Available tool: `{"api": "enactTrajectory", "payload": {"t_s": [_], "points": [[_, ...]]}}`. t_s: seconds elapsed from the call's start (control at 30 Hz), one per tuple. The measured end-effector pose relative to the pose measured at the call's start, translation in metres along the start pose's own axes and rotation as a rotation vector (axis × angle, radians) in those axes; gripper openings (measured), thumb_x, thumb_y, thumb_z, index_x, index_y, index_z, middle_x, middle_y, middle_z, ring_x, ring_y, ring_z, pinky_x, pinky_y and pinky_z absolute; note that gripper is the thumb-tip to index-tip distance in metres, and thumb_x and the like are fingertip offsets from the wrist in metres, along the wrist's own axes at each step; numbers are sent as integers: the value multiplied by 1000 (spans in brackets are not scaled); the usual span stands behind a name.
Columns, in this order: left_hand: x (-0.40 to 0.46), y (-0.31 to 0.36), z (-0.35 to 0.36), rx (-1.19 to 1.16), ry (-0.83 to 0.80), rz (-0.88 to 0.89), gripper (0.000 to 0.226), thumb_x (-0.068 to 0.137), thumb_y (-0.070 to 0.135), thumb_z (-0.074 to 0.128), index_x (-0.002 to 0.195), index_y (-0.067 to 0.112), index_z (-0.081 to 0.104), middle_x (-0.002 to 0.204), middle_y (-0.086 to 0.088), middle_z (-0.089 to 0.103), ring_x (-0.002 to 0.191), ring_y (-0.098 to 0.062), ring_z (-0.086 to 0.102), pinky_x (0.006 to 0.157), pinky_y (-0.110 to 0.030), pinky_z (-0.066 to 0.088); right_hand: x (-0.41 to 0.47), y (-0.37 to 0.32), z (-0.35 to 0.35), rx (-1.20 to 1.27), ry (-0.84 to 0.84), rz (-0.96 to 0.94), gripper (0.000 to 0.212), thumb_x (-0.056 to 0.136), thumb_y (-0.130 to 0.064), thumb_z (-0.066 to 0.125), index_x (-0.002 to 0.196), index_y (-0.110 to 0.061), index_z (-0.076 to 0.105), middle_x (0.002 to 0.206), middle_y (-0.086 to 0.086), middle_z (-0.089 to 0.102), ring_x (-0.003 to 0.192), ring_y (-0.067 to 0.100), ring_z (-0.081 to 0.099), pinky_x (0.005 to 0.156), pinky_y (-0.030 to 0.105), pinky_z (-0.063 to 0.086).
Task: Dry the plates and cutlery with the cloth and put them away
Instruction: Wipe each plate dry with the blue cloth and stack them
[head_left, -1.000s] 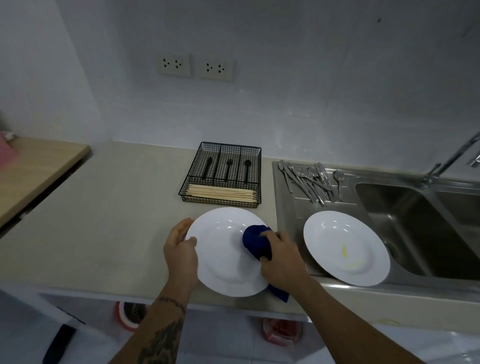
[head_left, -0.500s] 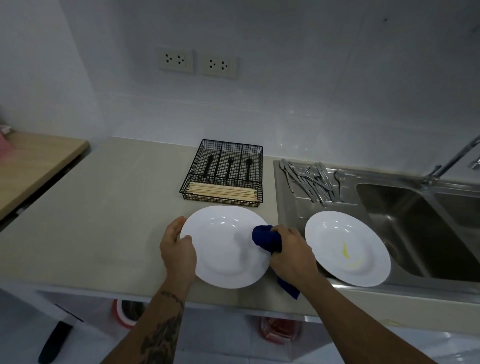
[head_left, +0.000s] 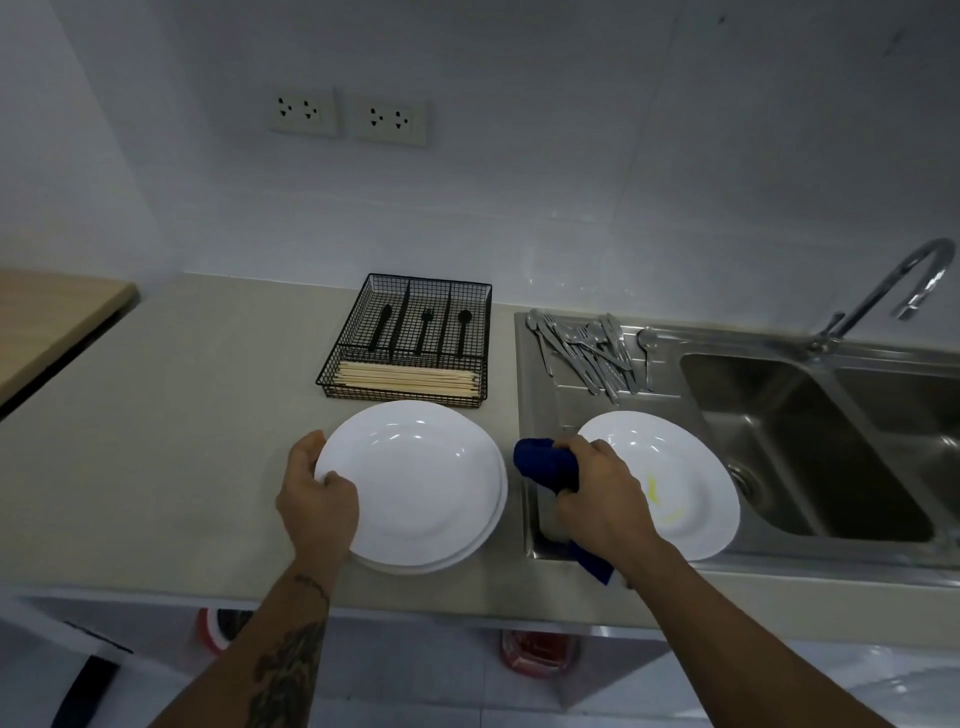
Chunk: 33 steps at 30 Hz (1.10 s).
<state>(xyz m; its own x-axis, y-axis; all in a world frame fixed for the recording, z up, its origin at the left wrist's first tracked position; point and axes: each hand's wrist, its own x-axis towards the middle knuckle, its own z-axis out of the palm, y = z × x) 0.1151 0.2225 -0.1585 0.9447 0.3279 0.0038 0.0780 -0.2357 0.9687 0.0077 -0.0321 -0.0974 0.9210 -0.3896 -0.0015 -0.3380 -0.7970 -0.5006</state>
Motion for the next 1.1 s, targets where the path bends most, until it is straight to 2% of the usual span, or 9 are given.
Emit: {"api": "enactTrajectory", "payload": {"t_s": [0.17,0.33,0.43,0.53,0.63,0.73,0.8,0.9,1.1], "points": [[3,-8,0,133,-19,15,52,86,-6,52,133,15,56,132,-11,60,123,-33,54,106,-44,42,4,34,-23,10,9,22,62,75,-8,68,131,-27,48,119,-2,57,101,18,55,91,35,49],[-26,31,33,246,4,293,44,84,-4,55,125,13,62,125,-9,63,115,-30,57,100,-37,42,12,71,-48,-12,34,18,60,77,-7,64,132,-27,48,120,-1,56,99,17,54,85,31,47],[-63,56,83,213,-128,380,40,87,-1,56,123,16,62,124,-3,64,114,-20,56,100,-28,38,18,92,-60,-45,27,24,61,76,-9,60,133,-26,47,120,1,54,101,23,55,85,35,49],[-102,58,139,207,-339,403,42,88,0,57,127,15,60,125,-2,64,116,-18,58,101,-30,44,20,113,-70,-84,-7,17,59,74,-11,56,131,-25,47,119,2,51,101,26,54,85,39,50],[-132,52,179,268,-486,306,48,90,8,59,136,21,54,131,3,59,118,-18,56,101,-35,46,19,135,-76,-167,-65,9,57,77,-14,57,132,-25,45,120,2,50,102,26,53,84,36,50],[-149,49,196,291,-551,241,55,88,7,59,137,31,52,120,16,56,105,-10,54,90,-23,42,15,154,-79,-263,-139,8,58,79,-19,58,135,-23,41,124,3,46,106,28,53,88,36,49],[-153,45,201,245,-604,189,59,87,2,58,137,32,52,123,16,57,107,-8,53,89,-19,41,13,165,-78,-309,-184,7,60,80,-22,59,137,-22,38,128,4,44,108,29,52,91,37,48],[-153,41,207,181,-611,82,62,87,-1,58,142,25,48,136,6,55,122,-16,51,103,-30,43,13,177,-75,-342,-237,10,64,81,-22,58,141,-21,35,133,5,41,111,30,49,93,37,46],[-164,36,221,46,-559,-3,70,83,-8,54,144,26,46,139,3,54,123,-18,52,102,-39,48,22,176,-65,-325,-318,-8,64,81,-22,59,141,-20,35,136,7,40,116,29,43,95,38,44]]}}
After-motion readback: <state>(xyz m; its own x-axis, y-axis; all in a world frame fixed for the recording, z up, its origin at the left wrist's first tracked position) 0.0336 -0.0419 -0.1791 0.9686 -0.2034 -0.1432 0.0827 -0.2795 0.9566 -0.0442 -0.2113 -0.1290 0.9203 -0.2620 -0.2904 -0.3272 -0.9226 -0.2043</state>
